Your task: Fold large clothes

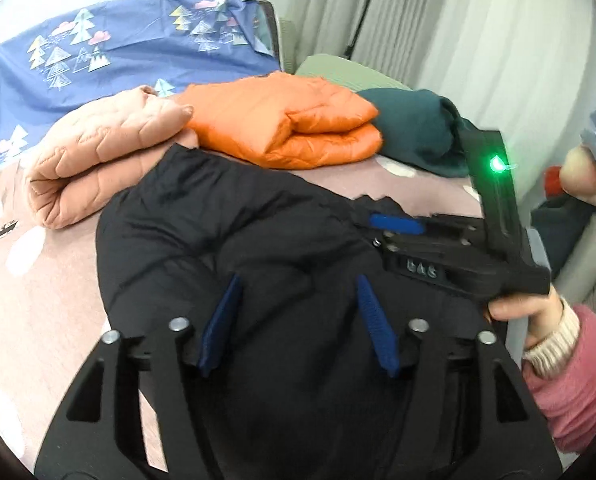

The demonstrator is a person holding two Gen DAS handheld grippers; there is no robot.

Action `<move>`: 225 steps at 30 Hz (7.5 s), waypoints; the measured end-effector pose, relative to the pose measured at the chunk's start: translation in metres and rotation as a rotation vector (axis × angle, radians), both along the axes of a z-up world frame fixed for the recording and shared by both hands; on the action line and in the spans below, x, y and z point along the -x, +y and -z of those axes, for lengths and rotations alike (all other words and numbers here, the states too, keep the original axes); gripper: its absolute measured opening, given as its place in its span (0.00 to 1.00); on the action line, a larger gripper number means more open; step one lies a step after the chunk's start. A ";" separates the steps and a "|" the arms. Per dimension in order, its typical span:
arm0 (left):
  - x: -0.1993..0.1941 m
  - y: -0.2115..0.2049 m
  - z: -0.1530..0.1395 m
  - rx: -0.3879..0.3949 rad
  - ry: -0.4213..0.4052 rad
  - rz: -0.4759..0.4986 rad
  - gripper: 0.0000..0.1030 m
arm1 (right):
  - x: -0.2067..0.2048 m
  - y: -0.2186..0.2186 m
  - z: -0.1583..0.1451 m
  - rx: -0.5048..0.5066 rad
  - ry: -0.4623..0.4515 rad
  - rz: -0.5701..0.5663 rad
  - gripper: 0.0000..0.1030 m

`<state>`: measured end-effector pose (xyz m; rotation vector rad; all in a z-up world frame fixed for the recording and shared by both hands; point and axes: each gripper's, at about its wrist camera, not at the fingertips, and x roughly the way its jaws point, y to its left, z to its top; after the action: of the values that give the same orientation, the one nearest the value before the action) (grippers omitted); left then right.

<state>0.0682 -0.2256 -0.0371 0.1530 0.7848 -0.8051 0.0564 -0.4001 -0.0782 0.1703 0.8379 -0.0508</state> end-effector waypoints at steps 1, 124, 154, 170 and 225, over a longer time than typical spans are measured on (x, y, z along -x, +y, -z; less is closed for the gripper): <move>0.001 -0.003 0.009 -0.033 -0.020 0.003 0.63 | 0.000 0.000 0.000 -0.002 0.001 0.000 0.34; -0.044 -0.022 0.007 -0.117 0.012 -0.094 0.54 | 0.163 0.026 -0.004 -0.233 0.026 -0.013 0.39; -0.036 -0.018 -0.038 -0.053 -0.097 -0.015 0.42 | 0.063 0.013 -0.086 -0.064 -0.087 -0.113 0.09; -0.081 -0.040 0.031 -0.135 0.008 -0.040 0.44 | 0.005 -0.004 0.009 -0.048 0.025 0.004 0.05; 0.009 -0.007 0.022 -0.172 -0.086 0.003 0.79 | 0.136 -0.010 0.018 -0.673 0.139 0.030 0.57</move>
<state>0.0588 -0.2325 -0.0587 0.3400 0.7725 -0.7283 -0.0798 -0.4099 -0.0961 0.8198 0.9676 0.1972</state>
